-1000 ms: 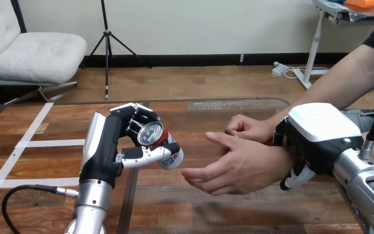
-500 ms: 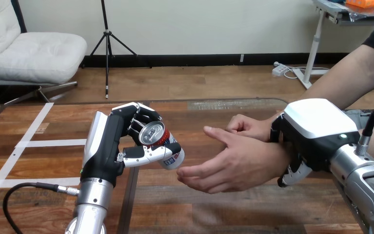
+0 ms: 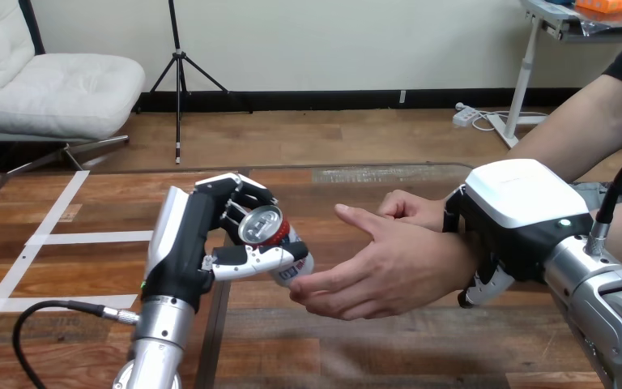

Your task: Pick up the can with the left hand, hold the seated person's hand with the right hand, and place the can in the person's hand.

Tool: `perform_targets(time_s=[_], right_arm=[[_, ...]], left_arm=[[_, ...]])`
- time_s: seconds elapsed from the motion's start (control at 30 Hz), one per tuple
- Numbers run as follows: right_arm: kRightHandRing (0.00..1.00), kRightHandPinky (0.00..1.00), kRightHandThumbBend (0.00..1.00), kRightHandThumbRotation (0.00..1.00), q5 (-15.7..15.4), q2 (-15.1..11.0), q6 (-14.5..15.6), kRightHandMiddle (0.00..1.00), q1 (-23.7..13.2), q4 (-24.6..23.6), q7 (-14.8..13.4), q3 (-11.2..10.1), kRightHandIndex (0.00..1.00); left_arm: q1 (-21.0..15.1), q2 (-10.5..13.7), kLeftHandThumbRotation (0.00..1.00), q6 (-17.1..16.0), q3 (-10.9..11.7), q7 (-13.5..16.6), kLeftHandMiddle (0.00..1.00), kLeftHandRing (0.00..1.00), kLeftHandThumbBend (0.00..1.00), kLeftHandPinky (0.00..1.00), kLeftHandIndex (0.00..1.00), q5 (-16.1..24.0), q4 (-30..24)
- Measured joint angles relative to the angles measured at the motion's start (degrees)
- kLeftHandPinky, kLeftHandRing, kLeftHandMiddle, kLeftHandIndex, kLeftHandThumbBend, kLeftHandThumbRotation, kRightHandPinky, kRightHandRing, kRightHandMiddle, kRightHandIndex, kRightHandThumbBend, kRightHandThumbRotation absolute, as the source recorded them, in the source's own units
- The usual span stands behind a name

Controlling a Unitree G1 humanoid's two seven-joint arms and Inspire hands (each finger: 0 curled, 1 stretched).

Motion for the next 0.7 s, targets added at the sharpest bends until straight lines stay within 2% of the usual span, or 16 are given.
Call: perform_targets(time_s=[0.33,0.7], right_arm=[[0.39,0.32,0.85,0.0,0.0,0.1,-0.5,0.47,-0.3,0.0,0.0,0.0,0.51],[0.38,0.31,0.86,0.0,-0.3,0.4,-0.5,0.46,-0.4,0.0,0.0,0.1,0.51]], left_arm=[[-0.2,-1.0,0.0,0.2,-0.4,-1.0,0.43,0.35,0.68,0.29,0.45,0.0,-1.2],[-2.1,-1.7,0.0,0.0,-1.3,-1.9,0.43,0.35,0.68,0.29,0.45,0.0,-1.8]])
